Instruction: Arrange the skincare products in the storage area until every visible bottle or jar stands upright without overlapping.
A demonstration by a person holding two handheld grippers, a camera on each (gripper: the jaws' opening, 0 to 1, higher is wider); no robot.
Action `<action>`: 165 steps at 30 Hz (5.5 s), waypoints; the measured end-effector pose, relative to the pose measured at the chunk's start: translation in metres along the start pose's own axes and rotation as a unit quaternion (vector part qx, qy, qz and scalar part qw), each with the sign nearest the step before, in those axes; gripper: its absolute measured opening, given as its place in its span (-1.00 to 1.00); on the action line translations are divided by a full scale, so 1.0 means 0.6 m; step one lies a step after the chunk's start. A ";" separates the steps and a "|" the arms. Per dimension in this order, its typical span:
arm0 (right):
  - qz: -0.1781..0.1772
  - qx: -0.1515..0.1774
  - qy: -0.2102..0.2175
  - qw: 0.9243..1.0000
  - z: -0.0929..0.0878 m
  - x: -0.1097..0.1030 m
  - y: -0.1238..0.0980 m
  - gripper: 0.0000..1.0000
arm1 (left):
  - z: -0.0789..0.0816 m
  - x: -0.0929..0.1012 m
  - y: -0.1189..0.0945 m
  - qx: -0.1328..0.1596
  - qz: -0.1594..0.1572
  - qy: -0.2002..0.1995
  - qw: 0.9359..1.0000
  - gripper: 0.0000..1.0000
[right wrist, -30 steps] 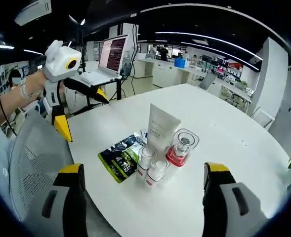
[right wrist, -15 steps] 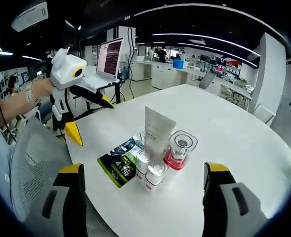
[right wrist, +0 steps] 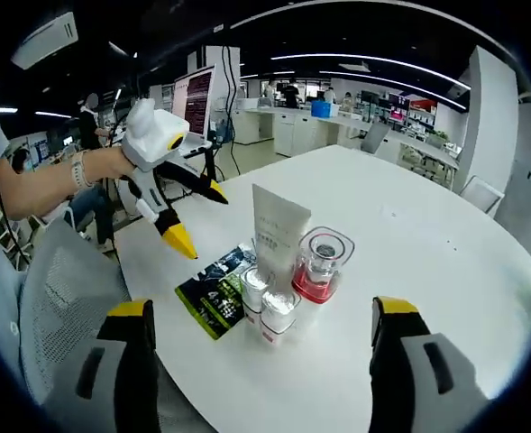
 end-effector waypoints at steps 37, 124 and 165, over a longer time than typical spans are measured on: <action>-0.003 -0.010 0.029 1.000 -0.009 0.010 -0.001 0.68 | -0.012 -0.163 0.122 -0.074 0.073 -0.055 0.993 -0.18; -0.015 0.000 0.045 0.999 -0.018 0.032 -0.015 0.77 | -0.014 -0.133 0.092 -0.153 0.004 -0.007 0.988 -0.26; -0.016 0.029 0.013 0.999 0.004 -0.013 -0.046 0.99 | -0.109 -0.031 0.013 -0.228 -0.090 0.151 0.958 -0.26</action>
Point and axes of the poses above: the point that each gripper's makers call its tool centre point, and the gripper's own axes: y roughly forward along the fingers, x roughly to its right, z roughly out of its top, the point moved 2 cm from there along -y, roughly backward along the fingers, and after that the axes turned 8 degrees about -z, right-handed, at the moved point
